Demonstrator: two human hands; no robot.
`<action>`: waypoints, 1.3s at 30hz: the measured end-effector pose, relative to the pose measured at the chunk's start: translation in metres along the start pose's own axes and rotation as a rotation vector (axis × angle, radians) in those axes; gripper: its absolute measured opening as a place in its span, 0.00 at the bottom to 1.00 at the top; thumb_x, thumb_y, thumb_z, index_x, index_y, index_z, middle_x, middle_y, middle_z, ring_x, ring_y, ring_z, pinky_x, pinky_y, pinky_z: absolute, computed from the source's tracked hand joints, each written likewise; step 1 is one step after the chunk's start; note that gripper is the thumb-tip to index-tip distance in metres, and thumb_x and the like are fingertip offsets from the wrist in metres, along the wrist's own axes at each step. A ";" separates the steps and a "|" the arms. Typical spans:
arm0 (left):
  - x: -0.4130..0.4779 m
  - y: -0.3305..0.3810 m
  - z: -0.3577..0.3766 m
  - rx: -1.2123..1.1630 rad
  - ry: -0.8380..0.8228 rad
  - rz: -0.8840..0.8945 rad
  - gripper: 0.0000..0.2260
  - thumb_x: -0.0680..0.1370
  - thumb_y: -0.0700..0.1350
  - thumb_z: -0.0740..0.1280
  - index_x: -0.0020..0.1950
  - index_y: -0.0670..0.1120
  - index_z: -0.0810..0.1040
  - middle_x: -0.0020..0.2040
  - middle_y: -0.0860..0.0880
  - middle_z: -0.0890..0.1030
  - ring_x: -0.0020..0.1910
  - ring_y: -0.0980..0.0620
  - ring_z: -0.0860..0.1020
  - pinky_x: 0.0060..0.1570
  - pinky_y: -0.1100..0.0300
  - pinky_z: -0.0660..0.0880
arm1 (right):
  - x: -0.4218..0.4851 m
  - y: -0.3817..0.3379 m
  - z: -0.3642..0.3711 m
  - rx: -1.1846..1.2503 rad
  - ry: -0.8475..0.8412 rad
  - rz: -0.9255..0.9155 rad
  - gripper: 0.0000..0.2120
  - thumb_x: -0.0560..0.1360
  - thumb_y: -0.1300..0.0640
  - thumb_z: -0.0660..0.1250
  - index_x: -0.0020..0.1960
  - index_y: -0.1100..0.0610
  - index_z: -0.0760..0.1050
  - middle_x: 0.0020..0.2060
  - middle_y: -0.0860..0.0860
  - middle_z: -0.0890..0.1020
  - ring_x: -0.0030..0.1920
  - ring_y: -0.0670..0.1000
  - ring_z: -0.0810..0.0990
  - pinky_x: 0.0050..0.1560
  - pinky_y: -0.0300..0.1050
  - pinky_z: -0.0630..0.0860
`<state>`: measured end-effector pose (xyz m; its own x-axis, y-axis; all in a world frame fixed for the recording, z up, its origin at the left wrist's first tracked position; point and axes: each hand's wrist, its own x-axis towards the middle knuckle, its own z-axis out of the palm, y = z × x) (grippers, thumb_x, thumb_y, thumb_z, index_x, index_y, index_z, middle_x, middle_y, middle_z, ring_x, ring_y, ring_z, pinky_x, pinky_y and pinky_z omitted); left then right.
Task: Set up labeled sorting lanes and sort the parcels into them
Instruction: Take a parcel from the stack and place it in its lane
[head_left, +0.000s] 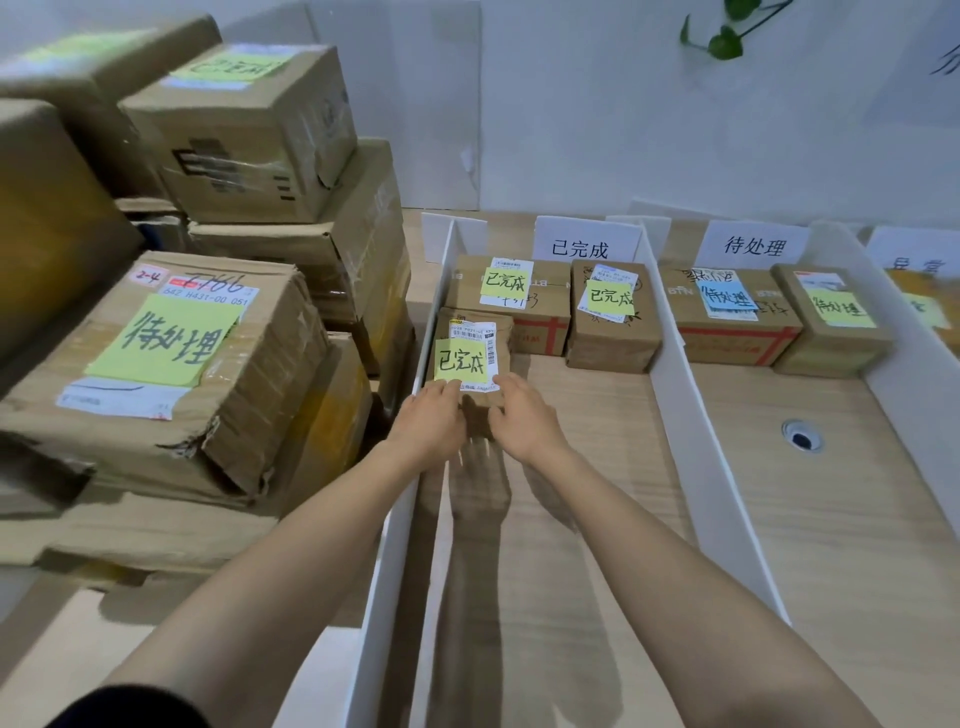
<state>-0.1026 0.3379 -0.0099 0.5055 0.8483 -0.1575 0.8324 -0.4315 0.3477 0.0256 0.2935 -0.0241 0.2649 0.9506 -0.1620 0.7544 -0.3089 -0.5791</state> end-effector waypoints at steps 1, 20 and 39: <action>-0.003 0.002 -0.007 -0.054 0.011 -0.023 0.19 0.80 0.44 0.58 0.71 0.45 0.65 0.70 0.46 0.69 0.66 0.46 0.70 0.65 0.49 0.70 | -0.001 -0.002 -0.004 0.079 0.036 0.013 0.23 0.78 0.59 0.57 0.73 0.56 0.64 0.71 0.52 0.68 0.69 0.55 0.68 0.66 0.55 0.67; -0.116 0.037 -0.135 -0.319 0.335 0.148 0.17 0.81 0.42 0.54 0.69 0.41 0.69 0.66 0.44 0.73 0.65 0.46 0.71 0.59 0.57 0.67 | -0.109 -0.088 -0.098 0.538 0.405 0.021 0.15 0.78 0.58 0.58 0.64 0.56 0.74 0.61 0.51 0.77 0.55 0.49 0.75 0.53 0.44 0.70; -0.186 -0.101 -0.224 -0.328 0.493 0.070 0.17 0.82 0.44 0.55 0.70 0.43 0.69 0.68 0.44 0.71 0.65 0.47 0.71 0.59 0.56 0.70 | -0.137 -0.237 -0.043 0.537 0.388 -0.099 0.12 0.80 0.59 0.58 0.60 0.58 0.75 0.56 0.51 0.77 0.52 0.48 0.73 0.50 0.40 0.67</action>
<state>-0.3312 0.2923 0.1911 0.3268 0.8974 0.2963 0.6475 -0.4410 0.6214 -0.1632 0.2352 0.1696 0.4825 0.8623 0.1535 0.4092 -0.0670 -0.9100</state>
